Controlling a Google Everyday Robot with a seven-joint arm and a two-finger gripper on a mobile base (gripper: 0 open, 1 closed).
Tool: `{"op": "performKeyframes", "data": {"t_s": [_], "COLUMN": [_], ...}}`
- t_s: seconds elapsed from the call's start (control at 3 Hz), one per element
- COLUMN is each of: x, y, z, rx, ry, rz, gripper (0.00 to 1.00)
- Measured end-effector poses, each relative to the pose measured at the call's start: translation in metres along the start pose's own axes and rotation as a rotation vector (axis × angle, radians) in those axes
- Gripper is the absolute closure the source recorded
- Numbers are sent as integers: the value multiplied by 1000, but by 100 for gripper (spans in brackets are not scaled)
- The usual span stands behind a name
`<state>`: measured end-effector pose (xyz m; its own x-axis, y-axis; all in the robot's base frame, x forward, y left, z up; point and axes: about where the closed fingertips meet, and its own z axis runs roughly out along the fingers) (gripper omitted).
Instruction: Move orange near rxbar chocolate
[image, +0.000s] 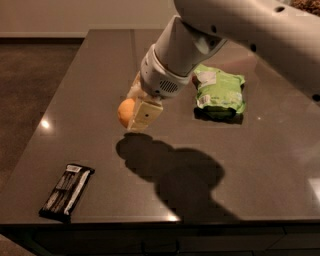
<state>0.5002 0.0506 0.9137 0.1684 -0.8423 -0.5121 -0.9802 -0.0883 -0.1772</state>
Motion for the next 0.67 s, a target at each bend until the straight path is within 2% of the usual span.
{"op": "performKeyframes", "data": {"t_s": [0.67], "x": [-21], "y": [47], "z": [20], "rx": [-73], "ry": [44], "rz": [-128], "gripper": [100]}}
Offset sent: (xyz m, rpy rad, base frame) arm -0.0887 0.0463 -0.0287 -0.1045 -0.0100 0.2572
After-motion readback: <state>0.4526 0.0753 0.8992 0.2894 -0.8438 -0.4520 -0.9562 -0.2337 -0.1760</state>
